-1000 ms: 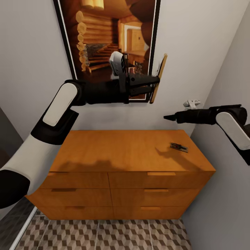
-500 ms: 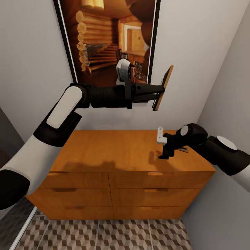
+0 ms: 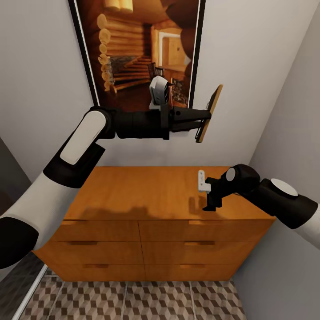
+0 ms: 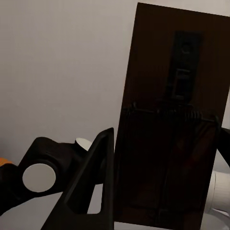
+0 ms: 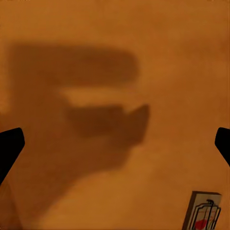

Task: Take the four mousetraps from the cabinet in the bathroom and place them on the bathroom floor. Make sure all four end up on the same floor surface, and ensure that at least two of them are either under or directly next to the same bathroom sink.

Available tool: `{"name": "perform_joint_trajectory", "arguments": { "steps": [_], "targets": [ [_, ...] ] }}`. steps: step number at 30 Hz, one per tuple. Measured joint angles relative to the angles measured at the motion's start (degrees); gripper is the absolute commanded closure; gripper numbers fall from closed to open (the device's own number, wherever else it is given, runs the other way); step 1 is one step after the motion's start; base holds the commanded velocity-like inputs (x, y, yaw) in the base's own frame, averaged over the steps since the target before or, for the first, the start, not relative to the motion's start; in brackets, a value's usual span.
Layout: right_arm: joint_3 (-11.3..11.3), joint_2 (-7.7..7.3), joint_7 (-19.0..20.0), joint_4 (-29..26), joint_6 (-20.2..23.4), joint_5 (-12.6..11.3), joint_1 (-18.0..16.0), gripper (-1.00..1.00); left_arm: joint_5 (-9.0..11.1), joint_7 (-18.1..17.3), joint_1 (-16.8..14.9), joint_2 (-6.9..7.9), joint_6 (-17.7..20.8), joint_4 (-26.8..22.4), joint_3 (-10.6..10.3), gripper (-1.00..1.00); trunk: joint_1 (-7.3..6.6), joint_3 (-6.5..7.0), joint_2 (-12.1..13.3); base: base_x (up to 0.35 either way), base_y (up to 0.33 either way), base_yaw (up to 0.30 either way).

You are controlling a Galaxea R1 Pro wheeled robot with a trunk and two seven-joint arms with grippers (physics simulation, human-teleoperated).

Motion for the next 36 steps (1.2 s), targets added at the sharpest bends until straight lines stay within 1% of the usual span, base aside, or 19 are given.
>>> {"name": "perform_joint_trajectory", "arguments": {
  "steps": [4,6,8,9,10,11,12,14,15,16,17,18,19,20,21,23,27,32,36],
  "targets": [
    [-0.8,-0.05,0.5,-0.1,0.0,0.0,-0.2,-1.00,0.0,0.0,0.0,-0.04,0.0,0.0,0.0,1.00,0.00,0.00,0.0,0.000,0.000,0.000],
    [-2.1,-0.07,2.0,-0.1,-0.1,0.0,-0.3,-1.00,0.0,0.0,0.0,-0.05,0.0,0.0,0.0,1.00,0.00,0.00,0.0,0.000,0.000,0.000],
    [-4.3,-0.24,5.6,-0.1,-0.3,0.1,-0.4,-1.00,0.0,0.0,0.0,-0.01,0.0,0.0,0.0,1.00,0.00,0.00,0.0,0.000,0.000,0.000],
    [-4.9,-0.35,6.5,-0.1,-0.4,0.1,-0.4,-1.00,0.0,0.0,0.0,0.00,0.0,0.0,0.0,1.00,0.00,0.00,0.0,0.000,0.000,0.000],
    [-6.2,-0.65,8.0,-0.1,-0.7,0.2,-0.4,-1.00,0.0,-0.1,0.0,0.01,0.0,0.0,-0.1,1.00,0.00,0.00,0.0,0.000,0.000,0.000],
    [-6.9,-0.84,8.7,-0.1,-0.9,0.2,-0.4,-1.00,0.0,-0.1,0.0,0.03,0.0,0.0,-0.1,1.00,0.00,0.00,0.0,0.000,0.000,0.000],
    [-8.2,-1.25,9.6,-0.1,-1.5,0.2,-0.4,-1.00,0.0,-0.1,0.0,0.04,0.0,0.0,-0.1,1.00,0.00,0.00,0.0,0.000,0.000,0.000],
    [-9.5,-1.77,10.4,-0.1,-2.3,0.2,-0.4,-1.00,0.0,0.0,0.0,0.04,0.0,0.0,-0.1,1.00,0.00,0.00,0.0,0.000,0.000,0.000],
    [-10.7,-2.58,11.2,0.0,-3.1,0.2,-0.5,-1.00,0.0,0.0,0.0,0.04,0.0,0.1,-0.1,1.00,0.00,0.00,0.0,0.000,0.000,0.000],
    [-11.4,-3.12,11.7,0.0,-3.5,0.1,-0.5,-1.00,0.0,0.0,0.0,0.02,0.0,0.1,-0.1,1.00,0.00,0.00,0.0,0.000,0.000,0.000],
    [-12.5,-4.28,12.8,0.0,-4.2,0.0,-0.5,-1.00,0.0,0.0,0.0,0.03,0.0,0.2,-0.2,1.00,0.00,0.00,0.0,0.000,0.000,0.000],
    [-13.1,-4.94,13.6,0.0,-4.5,-0.1,-0.5,-1.00,0.0,0.0,0.0,0.01,0.0,0.2,-0.2,1.00,0.00,0.00,0.0,0.000,0.000,0.000],
    [-14.2,-6.18,15.1,0.0,-4.9,-0.2,-0.4,-1.00,0.0,0.0,0.0,-0.01,0.0,0.3,-0.5,1.00,0.00,0.00,0.0,0.000,0.000,0.000],
    [-14.8,-6.81,16.0,0.0,-5.1,-0.3,-0.4,-1.00,0.0,0.0,0.0,-0.02,0.0,0.3,-0.6,1.00,0.00,0.00,0.0,0.000,0.000,0.000],
    [-16.0,-7.84,17.5,0.1,-5.6,-0.3,-0.4,-1.00,0.0,0.0,0.0,-0.03,0.0,0.3,-1.0,1.00,0.00,0.00,0.0,0.000,0.000,0.000],
    [-17.4,-8.91,19.2,0.2,-6.5,-0.3,-0.4,-1.00,0.0,0.0,0.0,-0.04,0.0,0.3,-1.6,1.00,0.00,0.00,0.0,0.000,0.000,0.000],
    [-18.8,-9.94,20.5,0.5,-7.5,0.1,-0.3,-1.00,0.0,0.0,0.0,-0.05,-0.1,0.3,-2.2,1.00,0.00,0.00,0.0,0.000,0.000,0.000],
    [-19.6,-10.91,21.0,0.6,-7.8,0.2,-0.3,-1.00,0.0,-0.1,0.0,-0.05,-0.2,0.3,-2.3,1.00,0.00,0.00,0.0,0.000,0.000,0.000],
    [-20.9,-12.00,21.0,0.7,-7.9,0.1,-0.3,-1.00,0.0,-0.1,0.0,-0.05,-0.2,0.2,-2.4,1.00,0.00,0.00,0.0,0.000,0.000,0.000]
  ]
}}
